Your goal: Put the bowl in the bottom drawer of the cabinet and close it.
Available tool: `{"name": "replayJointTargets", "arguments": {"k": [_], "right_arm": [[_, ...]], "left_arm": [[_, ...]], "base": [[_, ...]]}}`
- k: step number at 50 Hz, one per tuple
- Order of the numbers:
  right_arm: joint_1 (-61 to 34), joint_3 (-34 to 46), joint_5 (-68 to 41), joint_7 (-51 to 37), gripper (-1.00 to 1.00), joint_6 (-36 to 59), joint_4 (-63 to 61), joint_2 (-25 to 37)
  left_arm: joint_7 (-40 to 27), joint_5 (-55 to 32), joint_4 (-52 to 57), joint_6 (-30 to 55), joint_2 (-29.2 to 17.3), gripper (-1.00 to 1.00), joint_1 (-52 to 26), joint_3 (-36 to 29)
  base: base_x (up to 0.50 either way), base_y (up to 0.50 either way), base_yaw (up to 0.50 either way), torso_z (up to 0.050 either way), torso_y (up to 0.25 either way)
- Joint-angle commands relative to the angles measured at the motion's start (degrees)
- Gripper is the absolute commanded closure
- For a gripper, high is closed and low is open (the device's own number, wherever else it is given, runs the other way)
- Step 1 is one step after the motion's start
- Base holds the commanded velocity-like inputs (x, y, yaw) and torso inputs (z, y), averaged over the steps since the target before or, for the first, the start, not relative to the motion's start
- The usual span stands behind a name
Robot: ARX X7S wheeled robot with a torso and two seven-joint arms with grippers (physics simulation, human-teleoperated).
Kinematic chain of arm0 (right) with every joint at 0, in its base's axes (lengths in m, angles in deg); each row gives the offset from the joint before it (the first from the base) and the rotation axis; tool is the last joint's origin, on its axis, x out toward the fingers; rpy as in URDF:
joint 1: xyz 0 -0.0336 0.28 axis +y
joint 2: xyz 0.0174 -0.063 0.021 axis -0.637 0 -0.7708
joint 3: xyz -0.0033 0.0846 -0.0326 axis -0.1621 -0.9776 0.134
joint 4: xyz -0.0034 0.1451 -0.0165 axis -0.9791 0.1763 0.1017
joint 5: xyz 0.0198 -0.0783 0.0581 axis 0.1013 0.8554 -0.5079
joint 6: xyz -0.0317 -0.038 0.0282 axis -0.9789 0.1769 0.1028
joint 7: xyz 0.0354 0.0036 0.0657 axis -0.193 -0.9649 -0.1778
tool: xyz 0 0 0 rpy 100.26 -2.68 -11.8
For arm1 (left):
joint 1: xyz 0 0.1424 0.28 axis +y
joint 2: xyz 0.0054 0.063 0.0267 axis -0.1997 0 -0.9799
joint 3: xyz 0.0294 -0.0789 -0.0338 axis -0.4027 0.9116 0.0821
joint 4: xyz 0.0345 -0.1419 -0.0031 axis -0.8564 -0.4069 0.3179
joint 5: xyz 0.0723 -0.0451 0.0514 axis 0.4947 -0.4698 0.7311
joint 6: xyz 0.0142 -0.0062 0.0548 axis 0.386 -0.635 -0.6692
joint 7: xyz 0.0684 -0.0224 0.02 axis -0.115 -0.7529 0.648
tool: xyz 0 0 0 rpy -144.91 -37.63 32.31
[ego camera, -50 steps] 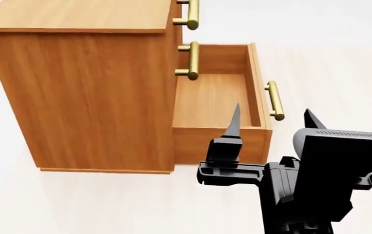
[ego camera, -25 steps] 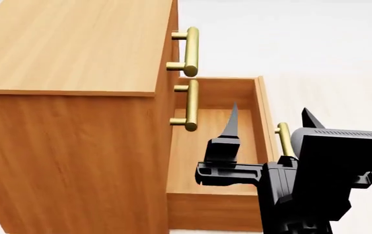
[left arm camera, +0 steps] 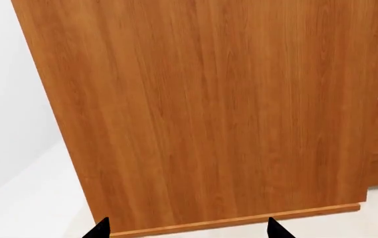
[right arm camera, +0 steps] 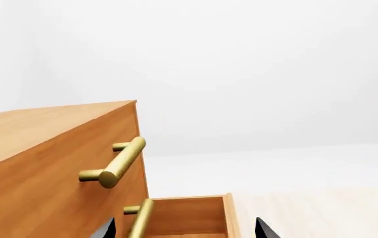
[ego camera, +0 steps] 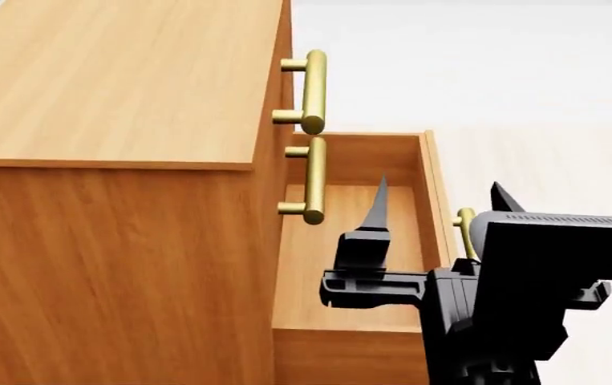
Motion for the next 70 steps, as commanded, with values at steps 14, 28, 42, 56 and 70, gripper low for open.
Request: {"name": "replayJointTargets", "arguments": {"k": [14,28,42,56,70], "right_arm": [[-8.45,4.33,3.20,0.41,-1.00,0.62,18.40,0.59],[-14.05,7.99,6.54,-0.47,-1.00,3.05,31.49,1.13],[-19.37,9.36,5.94,0.51,-1.00,8.57,39.70,1.45],[-23.58,9.78,5.61,1.13,-1.00,11.84,48.56,1.04],[-24.49,9.20,4.67,1.43,-1.00,13.79,52.63,0.76]], "left_arm": [[-0.96,-0.74,-0.12,0.17,-0.92,-1.00,-0.49,-0.89],[-1.56,-1.20,0.06,0.16,-1.48,-1.00,-0.54,-1.34],[-2.16,-1.36,-0.35,-0.18,-1.86,-1.00,-0.78,-1.94],[-2.77,-1.32,-0.49,-0.08,-2.26,-1.00,-1.13,-2.48],[-3.30,-1.41,-0.73,-0.23,-2.64,-1.00,-1.33,-2.96]], "base": [[0.00,0.00,0.00,0.000,0.000],[0.00,0.00,0.00,0.000,0.000],[0.00,0.00,0.00,0.000,0.000],[0.00,0.00,0.00,0.000,0.000],[0.00,0.00,0.00,0.000,0.000]]}}
